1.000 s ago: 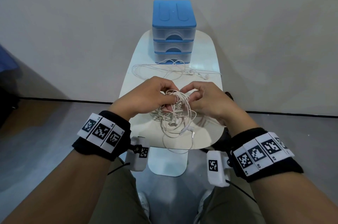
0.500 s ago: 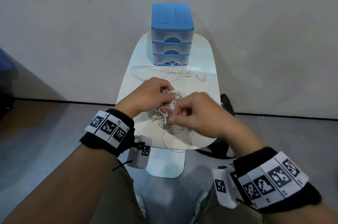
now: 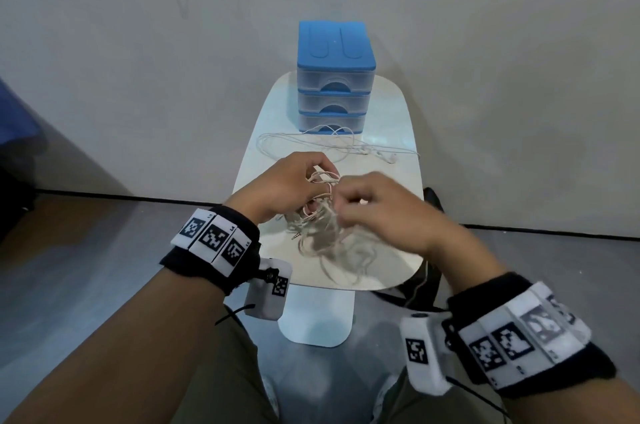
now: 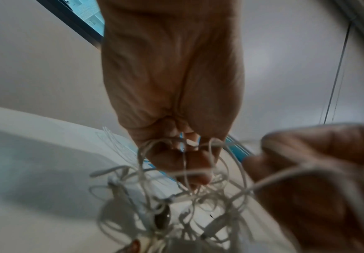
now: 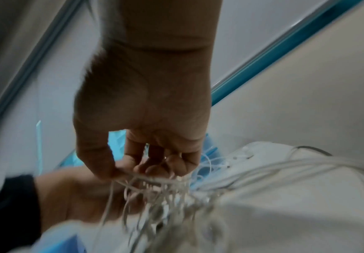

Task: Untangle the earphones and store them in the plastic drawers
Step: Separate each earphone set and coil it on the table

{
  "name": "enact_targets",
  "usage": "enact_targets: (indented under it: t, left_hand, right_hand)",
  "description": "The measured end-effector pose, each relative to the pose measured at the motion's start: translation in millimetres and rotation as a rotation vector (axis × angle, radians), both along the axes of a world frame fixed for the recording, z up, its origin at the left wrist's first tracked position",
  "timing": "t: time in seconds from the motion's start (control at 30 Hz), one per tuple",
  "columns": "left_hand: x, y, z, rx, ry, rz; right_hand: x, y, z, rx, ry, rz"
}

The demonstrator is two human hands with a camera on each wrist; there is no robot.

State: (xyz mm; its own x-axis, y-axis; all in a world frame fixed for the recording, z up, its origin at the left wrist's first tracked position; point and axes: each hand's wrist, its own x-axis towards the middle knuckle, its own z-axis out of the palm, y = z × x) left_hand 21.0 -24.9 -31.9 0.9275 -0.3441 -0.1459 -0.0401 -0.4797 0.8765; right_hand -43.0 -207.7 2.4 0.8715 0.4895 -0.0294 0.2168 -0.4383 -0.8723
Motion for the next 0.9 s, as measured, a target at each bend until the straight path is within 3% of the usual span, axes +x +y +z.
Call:
enact_targets:
  t: [0.17, 0.4, 0.63, 0.7, 0.8, 0.9]
  left_hand:
    - [-1.9, -0.6, -1.8, 0.014, -0.003, -0.022]
    - [1.9, -7.3, 3.3, 0.045, -0.149, -0.071]
    - [3.6, -3.6, 9.4, 0.147, -0.158, -0.075]
    - [-0.2, -5.1, 17.6, 0.053, -0.045, -0.066]
    - [-7.5, -6.8, 34.6, -0.288, 0.204, -0.183]
    - [-18.1, -13.7, 51.5, -0.303, 0.139, -0.359]
  right_hand:
    - [-1.6, -19.7, 49.2, 0.527, 0.113, -0.079]
    - [5.0, -34.0, 69.7, 0.621, 0.210, 0.066]
    - [7.2, -34.1, 75.7, 1.012, 0.151, 0.183]
    - [12.4, -34.1, 77.2, 1.032, 0.151, 0.161]
    - [20.0, -29.6, 77.8, 0.936, 0.127, 0.084]
    - [24.0, -21.0, 82.8, 0.856, 0.105, 0.054]
